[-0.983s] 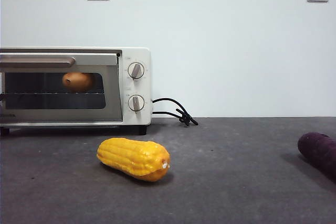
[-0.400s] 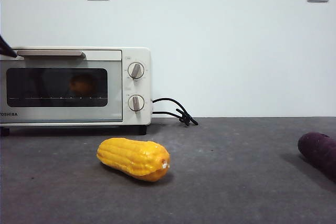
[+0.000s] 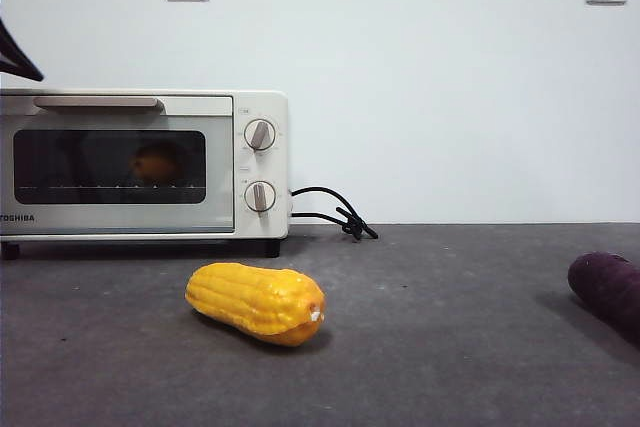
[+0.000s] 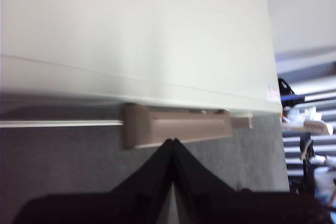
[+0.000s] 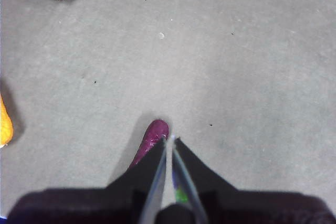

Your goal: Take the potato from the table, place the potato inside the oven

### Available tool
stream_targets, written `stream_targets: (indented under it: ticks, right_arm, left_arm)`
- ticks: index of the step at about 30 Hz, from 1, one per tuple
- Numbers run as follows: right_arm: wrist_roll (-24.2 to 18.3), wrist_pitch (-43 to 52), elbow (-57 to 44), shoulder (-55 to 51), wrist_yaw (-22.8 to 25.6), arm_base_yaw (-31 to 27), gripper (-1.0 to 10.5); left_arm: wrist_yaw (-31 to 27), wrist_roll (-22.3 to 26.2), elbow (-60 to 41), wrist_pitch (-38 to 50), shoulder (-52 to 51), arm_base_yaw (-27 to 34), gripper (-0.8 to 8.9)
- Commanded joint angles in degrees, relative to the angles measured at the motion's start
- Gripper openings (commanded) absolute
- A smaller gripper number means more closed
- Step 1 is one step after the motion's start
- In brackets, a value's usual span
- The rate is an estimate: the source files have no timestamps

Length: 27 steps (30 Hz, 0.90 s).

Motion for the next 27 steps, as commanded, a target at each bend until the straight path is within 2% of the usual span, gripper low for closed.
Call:
stream_targets:
  ticks: [1, 6, 11, 13, 16, 18, 20, 25, 27]
  right_arm:
    - [1.03, -1.38, -0.57, 0.09, 1.22, 0.00, 0.3]
    - [3.63, -1.38, -0.57, 0.09, 2.32, 0.00, 0.3]
    - [5.29, -1.38, -0.57, 0.09, 2.32, 0.00, 0.3]
    - [5.29, -1.38, -0.57, 0.09, 2.34, 0.00, 0.3]
    - [5.29, -1.38, -0.57, 0.09, 2.34, 0.00, 0.3]
    - [5.29, -1.38, -0.57, 0.09, 2.34, 0.00, 0.3]
    - [5.29, -1.38, -0.57, 0.09, 2.34, 0.00, 0.3]
    - [5.29, -1.38, -0.57, 0.09, 2.34, 0.00, 0.3]
    - [5.29, -1.38, -0.55, 0.09, 2.34, 0.00, 0.3]
  left_arm:
    - [0.24, 1.09, -0.39, -0.11, -1.95, -2.64, -0.08]
    - [-0.79, 3.21, -0.39, -1.40, -4.98, -9.70, -0.08]
    - [-9.46, 10.88, -0.39, -7.69, -9.51, -19.56, -0.05]
    - [-10.99, 12.35, -0.39, -9.46, -11.56, -23.61, -0.05]
    - [-11.56, 11.82, -0.39, -9.53, -15.65, -29.59, -0.05]
    - [-12.74, 9.64, -0.39, -8.35, -18.93, -33.57, -0.05]
    - [-17.68, 6.73, -0.39, -5.81, -22.51, -38.25, -0.05]
    - [-35.76, 5.31, -0.39, -2.78, -30.34, -49.37, -0.04]
    - [-38.82, 5.35, -0.35, -4.63, -32.98, -53.09, -0.04]
